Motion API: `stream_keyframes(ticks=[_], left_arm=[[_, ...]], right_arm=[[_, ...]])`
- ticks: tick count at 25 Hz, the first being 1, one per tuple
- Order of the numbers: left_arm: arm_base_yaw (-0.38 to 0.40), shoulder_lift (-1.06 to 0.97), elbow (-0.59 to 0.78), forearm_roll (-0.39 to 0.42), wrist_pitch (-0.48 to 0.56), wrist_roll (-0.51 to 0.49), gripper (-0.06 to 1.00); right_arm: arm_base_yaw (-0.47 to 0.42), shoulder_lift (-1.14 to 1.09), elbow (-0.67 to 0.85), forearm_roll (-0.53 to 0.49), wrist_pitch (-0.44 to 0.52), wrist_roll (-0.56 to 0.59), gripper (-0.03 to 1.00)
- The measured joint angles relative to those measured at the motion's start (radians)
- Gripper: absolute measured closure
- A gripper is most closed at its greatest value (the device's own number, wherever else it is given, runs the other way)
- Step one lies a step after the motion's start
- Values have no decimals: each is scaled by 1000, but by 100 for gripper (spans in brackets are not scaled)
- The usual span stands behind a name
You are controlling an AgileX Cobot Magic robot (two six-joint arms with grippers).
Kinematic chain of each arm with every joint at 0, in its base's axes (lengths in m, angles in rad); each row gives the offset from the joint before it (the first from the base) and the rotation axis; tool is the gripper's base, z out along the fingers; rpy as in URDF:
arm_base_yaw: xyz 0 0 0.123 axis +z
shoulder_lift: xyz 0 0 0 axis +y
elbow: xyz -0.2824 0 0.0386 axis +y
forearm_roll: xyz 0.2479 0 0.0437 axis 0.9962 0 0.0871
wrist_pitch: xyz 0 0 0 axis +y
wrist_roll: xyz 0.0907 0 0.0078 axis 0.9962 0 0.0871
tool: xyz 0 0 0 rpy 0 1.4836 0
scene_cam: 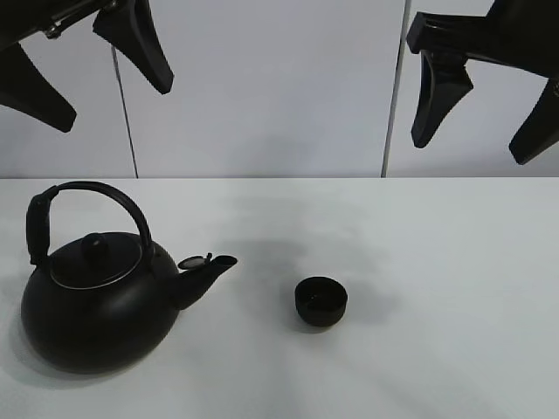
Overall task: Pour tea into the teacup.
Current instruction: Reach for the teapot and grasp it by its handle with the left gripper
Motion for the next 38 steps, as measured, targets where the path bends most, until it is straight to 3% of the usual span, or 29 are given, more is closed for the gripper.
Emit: stream_keyframes(ticks=[10, 19, 23, 26, 29, 33, 38], left_arm=[[0, 0, 0, 4, 4, 2, 27], [0, -18, 12, 129, -17, 52, 27], [0, -145, 130, 201, -229, 75, 29], [0, -270, 300, 285, -461, 75, 29], [4, -364, 504, 374, -785, 81, 30], [40, -372, 746, 431, -1163, 102, 31], [43, -279, 929, 446, -1412, 131, 31]], right_arm=[[0, 0, 0, 42, 0, 102, 38], [0, 0, 0, 46, -79, 106, 38], [0, 0, 0, 46, -143, 106, 38], [0, 0, 0, 48, -189, 106, 38], [0, 0, 0, 48, -235, 106, 38], [0, 0, 0, 48, -279, 106, 38], [0, 0, 0, 48, -319, 106, 38]])
